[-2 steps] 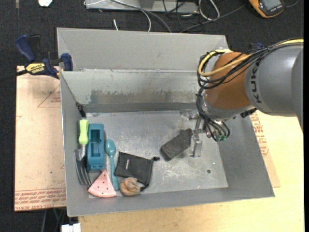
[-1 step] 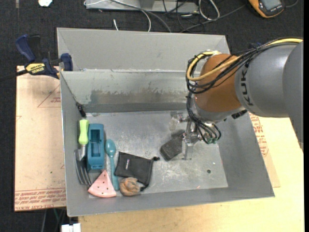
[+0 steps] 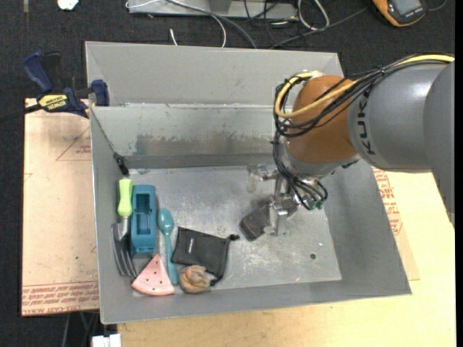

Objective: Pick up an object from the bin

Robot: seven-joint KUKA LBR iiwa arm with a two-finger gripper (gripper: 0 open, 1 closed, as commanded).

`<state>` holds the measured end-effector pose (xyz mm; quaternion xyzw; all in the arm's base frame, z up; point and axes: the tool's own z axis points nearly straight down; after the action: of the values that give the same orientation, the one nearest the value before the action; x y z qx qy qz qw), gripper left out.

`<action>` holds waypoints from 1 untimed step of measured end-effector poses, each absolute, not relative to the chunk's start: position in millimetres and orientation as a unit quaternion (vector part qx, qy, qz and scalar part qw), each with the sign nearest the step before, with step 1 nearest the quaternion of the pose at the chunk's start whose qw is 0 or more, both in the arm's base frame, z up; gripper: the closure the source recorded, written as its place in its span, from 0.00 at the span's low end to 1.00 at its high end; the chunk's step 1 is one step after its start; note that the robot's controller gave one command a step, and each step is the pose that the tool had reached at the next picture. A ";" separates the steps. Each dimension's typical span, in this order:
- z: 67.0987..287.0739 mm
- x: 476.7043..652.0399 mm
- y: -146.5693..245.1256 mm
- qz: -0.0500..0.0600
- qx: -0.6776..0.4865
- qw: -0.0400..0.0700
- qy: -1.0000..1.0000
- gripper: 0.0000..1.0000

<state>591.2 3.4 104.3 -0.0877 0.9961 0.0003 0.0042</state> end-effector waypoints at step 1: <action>69.5 601.8 -28.3 0.000 -0.097 0.005 0.995 0.00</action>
Offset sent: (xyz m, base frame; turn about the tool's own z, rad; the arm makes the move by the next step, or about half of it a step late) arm 0.0021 -0.0234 -0.0343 -0.1752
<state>601.8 -28.3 69.5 -0.0966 0.9953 -0.0002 0.0055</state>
